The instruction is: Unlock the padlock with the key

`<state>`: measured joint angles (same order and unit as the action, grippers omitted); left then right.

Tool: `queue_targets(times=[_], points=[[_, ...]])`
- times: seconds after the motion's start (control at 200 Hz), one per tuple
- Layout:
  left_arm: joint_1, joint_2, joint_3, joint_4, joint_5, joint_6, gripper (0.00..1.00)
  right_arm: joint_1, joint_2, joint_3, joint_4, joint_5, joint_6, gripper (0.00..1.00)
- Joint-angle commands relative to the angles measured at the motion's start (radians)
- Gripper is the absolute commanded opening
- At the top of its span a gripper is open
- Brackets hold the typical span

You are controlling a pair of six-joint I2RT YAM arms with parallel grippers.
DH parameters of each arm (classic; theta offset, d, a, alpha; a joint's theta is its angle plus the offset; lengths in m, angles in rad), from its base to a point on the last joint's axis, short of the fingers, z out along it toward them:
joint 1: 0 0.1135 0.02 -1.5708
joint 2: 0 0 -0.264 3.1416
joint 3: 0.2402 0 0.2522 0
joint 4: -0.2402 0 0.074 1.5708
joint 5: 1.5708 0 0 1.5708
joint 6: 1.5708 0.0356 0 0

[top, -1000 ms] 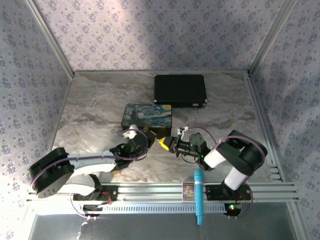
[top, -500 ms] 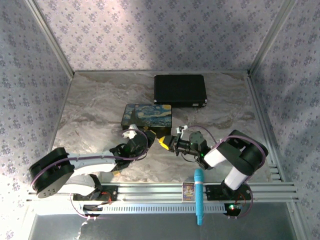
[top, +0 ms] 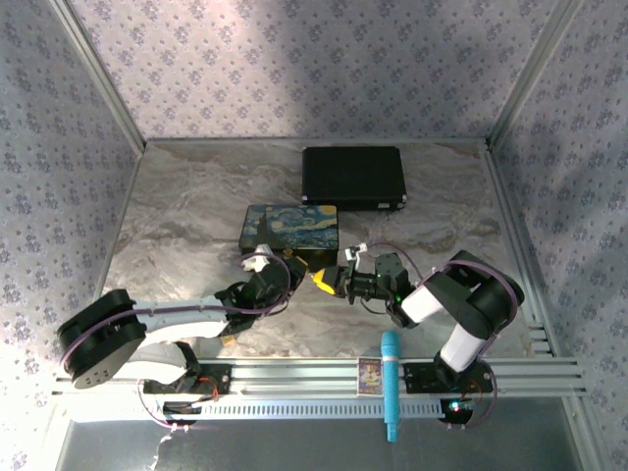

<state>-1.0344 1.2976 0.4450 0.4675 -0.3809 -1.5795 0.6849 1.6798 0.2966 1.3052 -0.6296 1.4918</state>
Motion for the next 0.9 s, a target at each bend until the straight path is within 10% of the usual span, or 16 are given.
queue_targets(times=[0.0, 0.895], points=[[-0.039, -0.018, 0.023, 0.162, 0.176, 0.013, 0.00, 0.015, 0.023, 0.064, 0.080, -0.059, -0.006, 0.00], [-0.032, -0.062, -0.017, 0.168, 0.177, -0.004, 0.00, -0.055, -0.093, -0.005, -0.087, -0.116, -0.115, 0.00]])
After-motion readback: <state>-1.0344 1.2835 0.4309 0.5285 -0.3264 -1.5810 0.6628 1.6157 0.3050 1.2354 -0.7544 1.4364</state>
